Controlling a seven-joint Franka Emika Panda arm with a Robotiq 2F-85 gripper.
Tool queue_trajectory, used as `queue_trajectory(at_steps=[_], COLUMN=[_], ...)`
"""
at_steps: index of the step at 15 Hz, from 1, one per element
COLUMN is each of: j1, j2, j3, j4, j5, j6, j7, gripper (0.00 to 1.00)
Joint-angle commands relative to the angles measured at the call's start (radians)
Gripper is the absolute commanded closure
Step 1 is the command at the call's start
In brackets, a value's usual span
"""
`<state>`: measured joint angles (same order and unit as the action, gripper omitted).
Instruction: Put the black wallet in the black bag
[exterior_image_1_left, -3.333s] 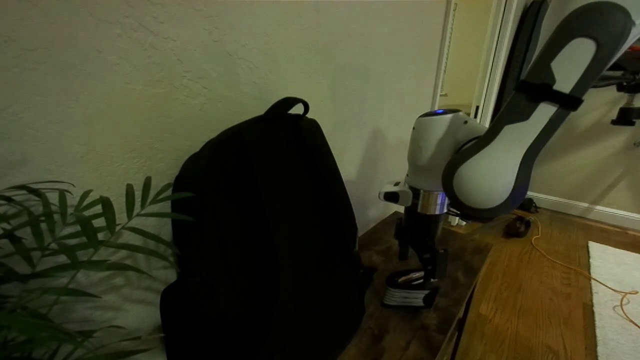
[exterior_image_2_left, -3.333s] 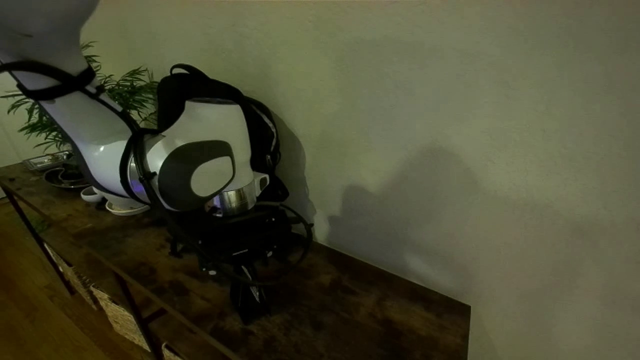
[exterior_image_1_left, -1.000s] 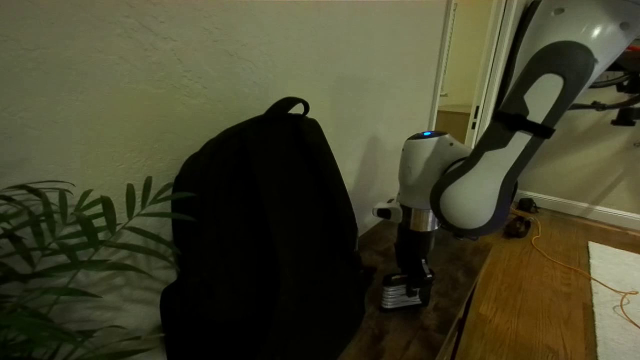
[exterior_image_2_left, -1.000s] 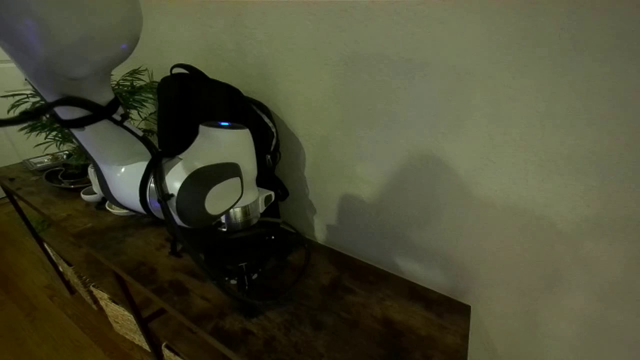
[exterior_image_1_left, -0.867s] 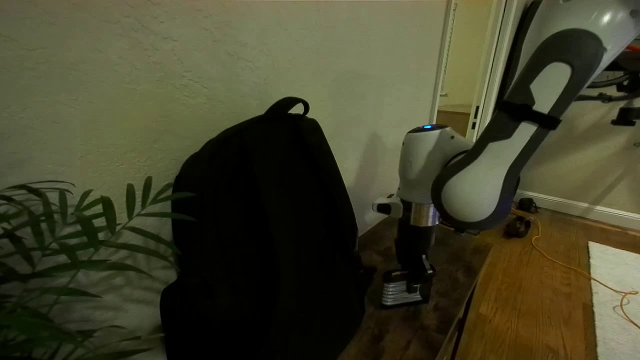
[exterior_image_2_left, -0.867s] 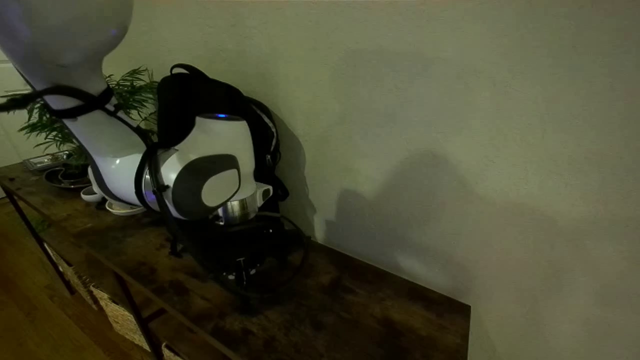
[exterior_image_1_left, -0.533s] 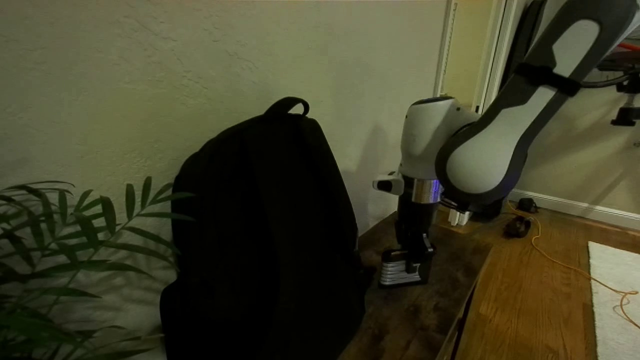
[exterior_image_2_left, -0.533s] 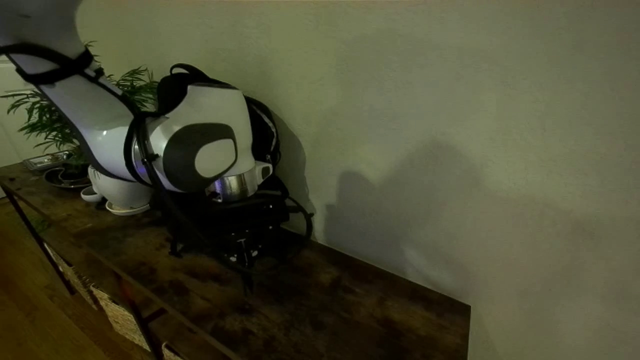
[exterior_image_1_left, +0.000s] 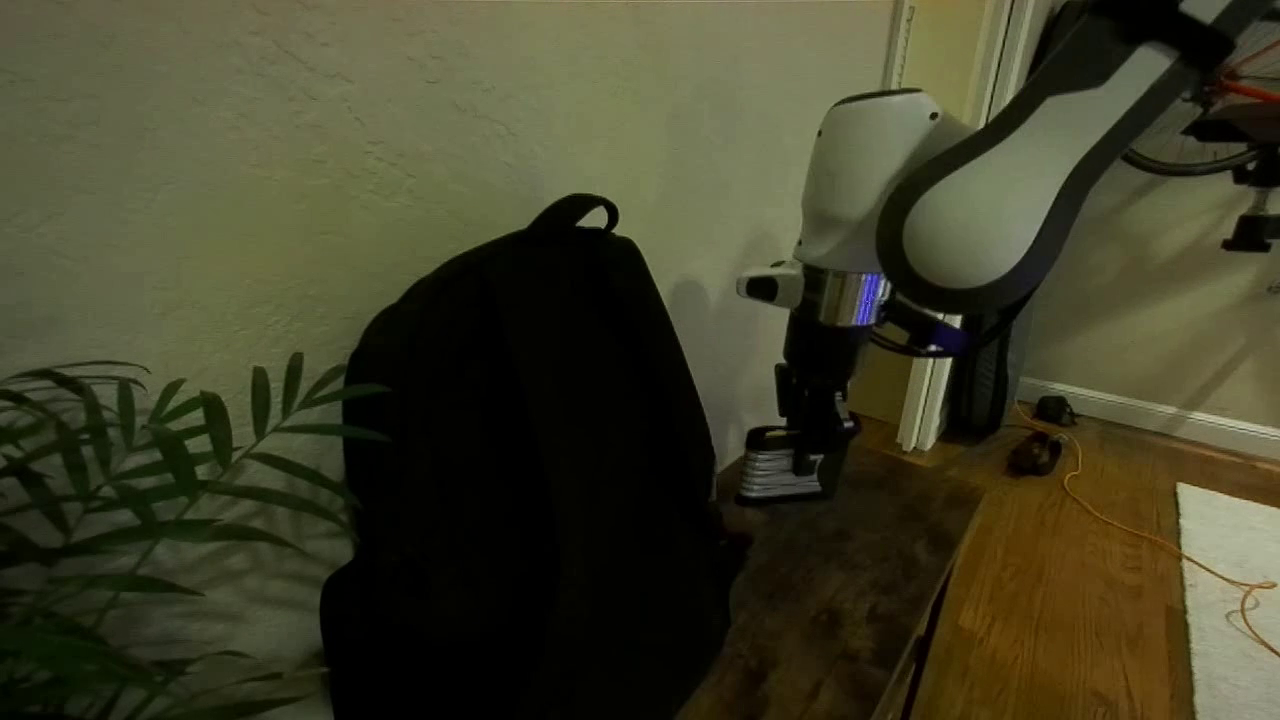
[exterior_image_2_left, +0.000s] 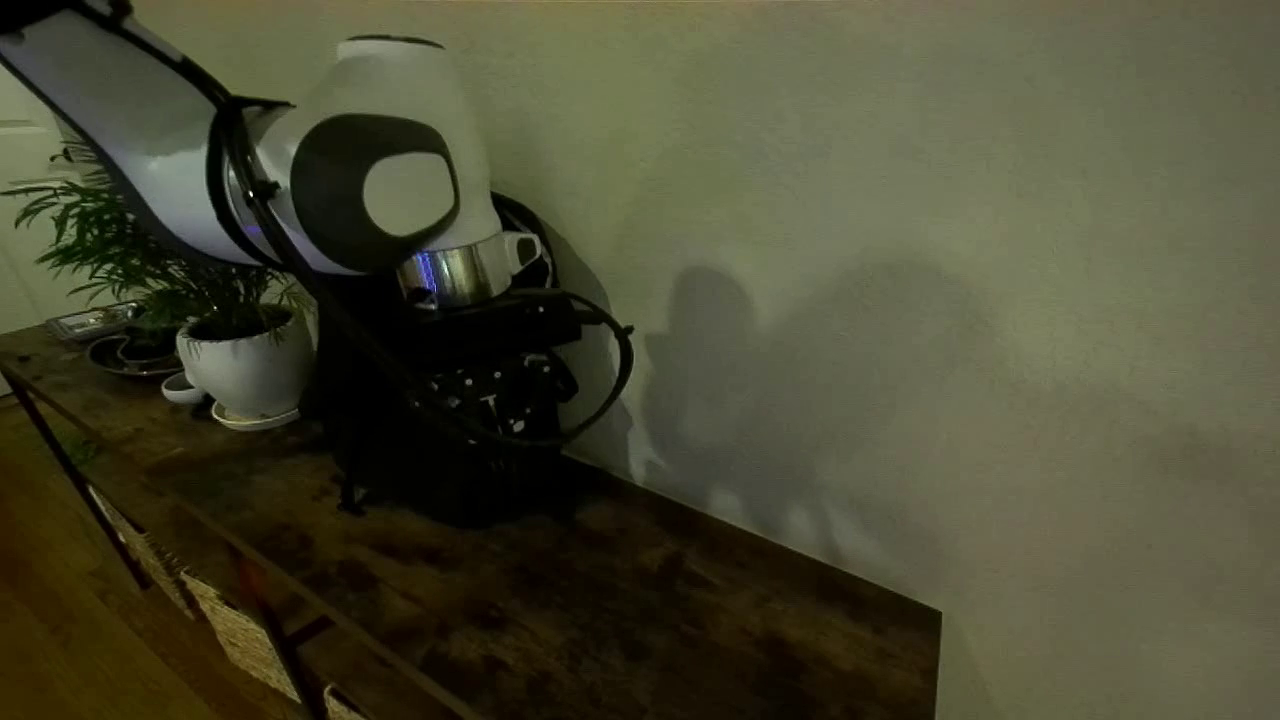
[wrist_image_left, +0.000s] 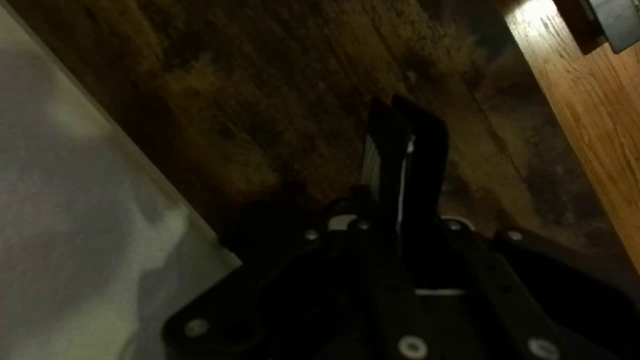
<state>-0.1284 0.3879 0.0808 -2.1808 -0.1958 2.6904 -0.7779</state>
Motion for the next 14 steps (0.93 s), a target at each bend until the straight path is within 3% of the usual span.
queue_trajectory(at_steps=[1,9,14], j1=[0.032,0.087,0.085], j2=[-0.111,-0.185,-0.187], j3=[-0.029,-0.096,-0.083], j4=[-0.042,0.013,0.067], j5=[-0.034,-0.225,-0.226], j6=[-0.006,0.019,0.020], j7=[0.044,0.168,0.184], gripper=[0.95,0.95,0.95])
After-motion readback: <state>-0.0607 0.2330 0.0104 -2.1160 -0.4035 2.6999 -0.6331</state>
